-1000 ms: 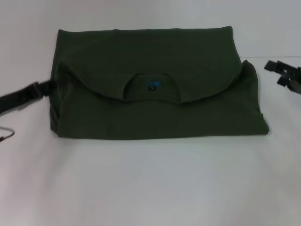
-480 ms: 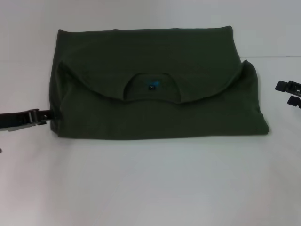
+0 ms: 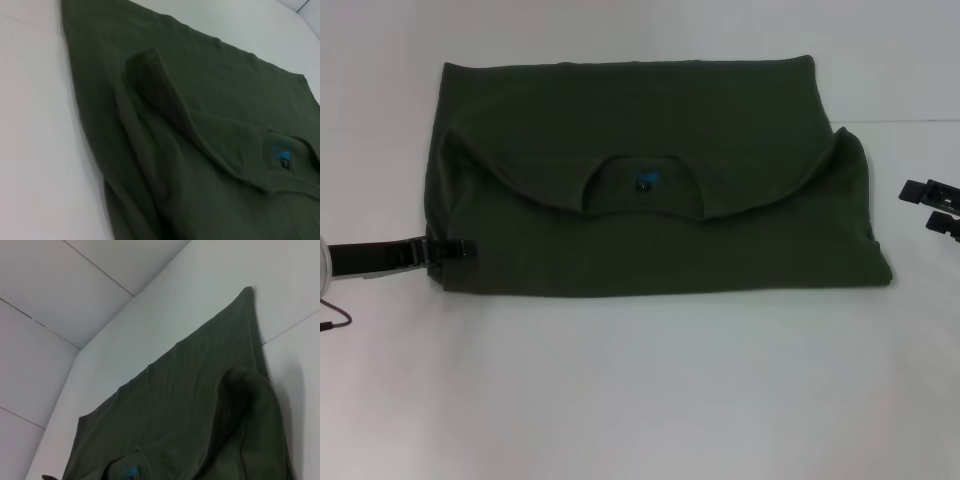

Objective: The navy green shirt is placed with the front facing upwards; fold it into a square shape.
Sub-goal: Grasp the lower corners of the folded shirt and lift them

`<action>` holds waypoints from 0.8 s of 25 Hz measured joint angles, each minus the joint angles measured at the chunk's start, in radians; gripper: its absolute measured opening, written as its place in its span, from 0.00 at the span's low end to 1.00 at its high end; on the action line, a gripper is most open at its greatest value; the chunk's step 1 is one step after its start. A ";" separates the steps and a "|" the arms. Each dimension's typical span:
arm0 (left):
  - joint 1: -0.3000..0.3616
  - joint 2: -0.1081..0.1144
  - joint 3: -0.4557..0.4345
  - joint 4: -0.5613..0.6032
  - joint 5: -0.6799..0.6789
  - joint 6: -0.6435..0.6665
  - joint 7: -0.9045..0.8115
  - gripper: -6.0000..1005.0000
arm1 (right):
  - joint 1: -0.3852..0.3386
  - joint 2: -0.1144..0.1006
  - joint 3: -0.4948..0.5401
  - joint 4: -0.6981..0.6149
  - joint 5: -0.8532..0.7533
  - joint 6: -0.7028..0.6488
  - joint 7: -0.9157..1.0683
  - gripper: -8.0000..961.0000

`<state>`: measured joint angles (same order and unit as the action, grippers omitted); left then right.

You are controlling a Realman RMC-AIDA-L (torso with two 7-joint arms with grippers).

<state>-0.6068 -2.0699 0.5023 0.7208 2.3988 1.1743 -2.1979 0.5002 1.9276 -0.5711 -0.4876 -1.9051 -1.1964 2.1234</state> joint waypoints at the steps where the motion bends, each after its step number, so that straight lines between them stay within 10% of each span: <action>1: -0.001 -0.002 0.005 0.000 0.000 -0.008 0.003 0.64 | 0.000 0.000 0.000 0.001 0.000 0.000 0.000 0.97; 20: -0.005 -0.015 0.074 -0.003 0.009 -0.042 -0.008 0.63 | 0.009 0.002 -0.003 0.006 0.000 -0.014 -0.005 0.97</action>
<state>-0.6117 -2.0848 0.5765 0.7179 2.4078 1.1320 -2.2061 0.5090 1.9294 -0.5738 -0.4811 -1.9052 -1.2102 2.1185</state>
